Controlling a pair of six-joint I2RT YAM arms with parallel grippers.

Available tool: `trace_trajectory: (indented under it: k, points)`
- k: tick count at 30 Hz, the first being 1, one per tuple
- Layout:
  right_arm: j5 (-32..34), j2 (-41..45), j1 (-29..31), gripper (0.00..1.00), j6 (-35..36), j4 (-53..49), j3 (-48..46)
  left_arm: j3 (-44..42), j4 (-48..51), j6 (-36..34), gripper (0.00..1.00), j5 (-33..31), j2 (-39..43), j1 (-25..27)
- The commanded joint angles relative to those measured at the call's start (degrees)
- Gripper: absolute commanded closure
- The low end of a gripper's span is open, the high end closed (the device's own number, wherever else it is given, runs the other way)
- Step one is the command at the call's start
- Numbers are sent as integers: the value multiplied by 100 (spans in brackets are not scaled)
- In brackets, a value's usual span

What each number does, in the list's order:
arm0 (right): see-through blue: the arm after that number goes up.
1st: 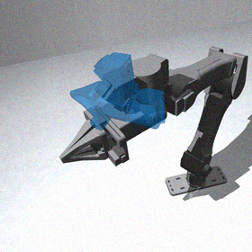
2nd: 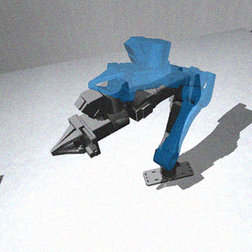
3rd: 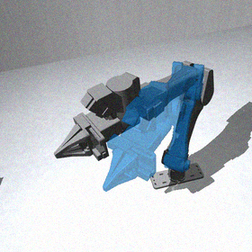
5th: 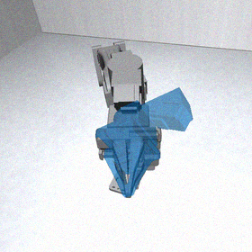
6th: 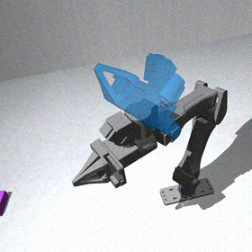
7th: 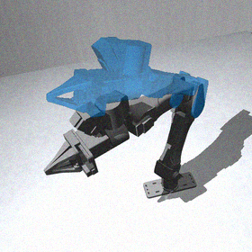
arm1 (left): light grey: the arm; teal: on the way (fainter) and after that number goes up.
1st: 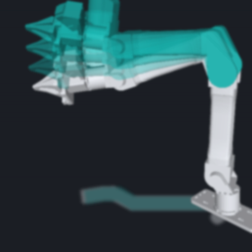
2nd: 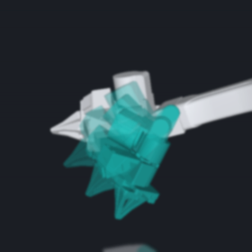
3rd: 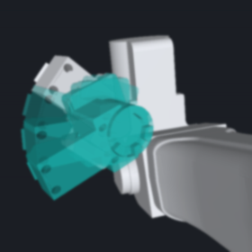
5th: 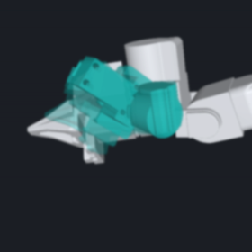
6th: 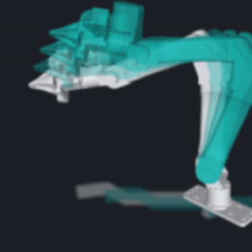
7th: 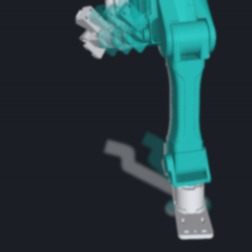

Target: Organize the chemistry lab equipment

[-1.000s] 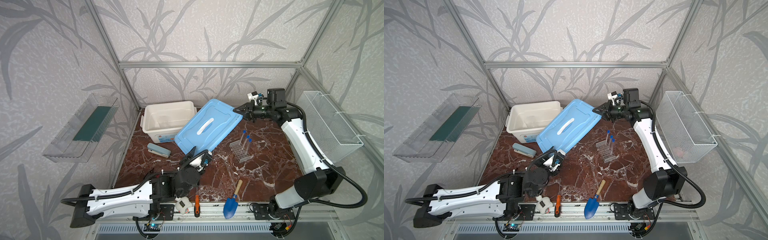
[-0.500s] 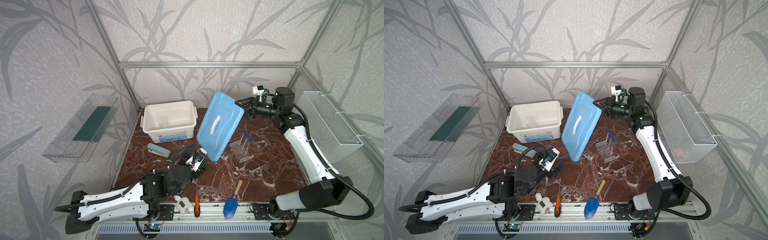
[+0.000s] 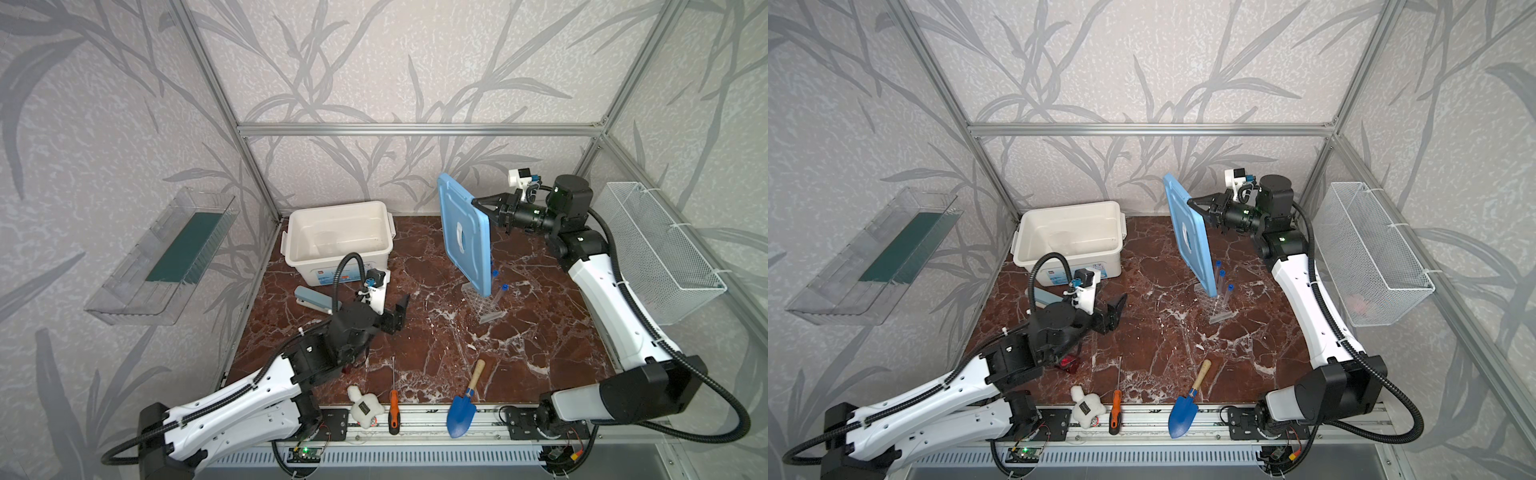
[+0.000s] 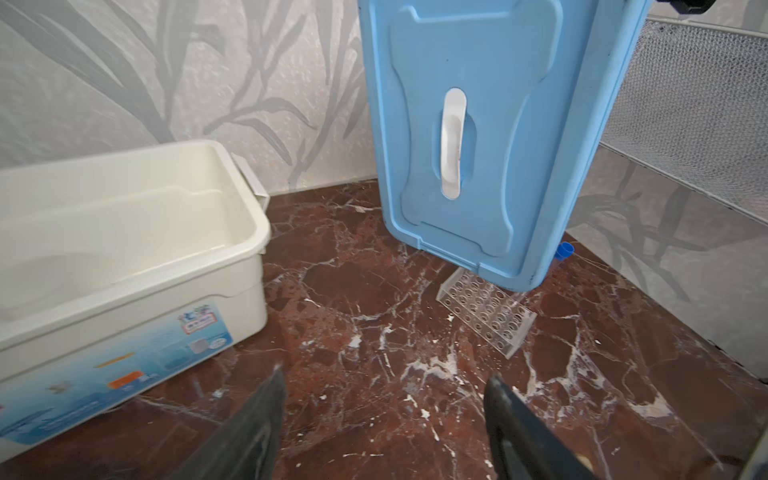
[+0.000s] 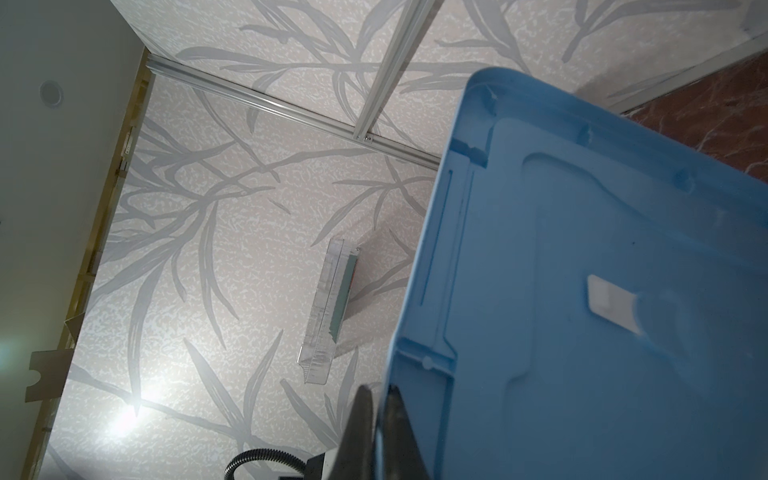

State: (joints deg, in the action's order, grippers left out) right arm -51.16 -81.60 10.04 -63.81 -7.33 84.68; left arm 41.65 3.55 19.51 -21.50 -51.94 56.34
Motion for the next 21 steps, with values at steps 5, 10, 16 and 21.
trace_trajectory:
  k: [5,10,16,21]
  points:
    - [-65,-118,392,99,99,593,-43,-387,-1292,1574,24,954,-503,-413]
    - [-15,33,419,99,-144,803,-2,-1049,-2321,1924,22,1556,-390,-673]
    - [106,306,685,99,-239,842,33,-1781,-3883,2332,18,2215,-613,-835]
    - [199,492,834,99,-318,839,80,-2157,-4980,2470,13,2206,-953,-842]
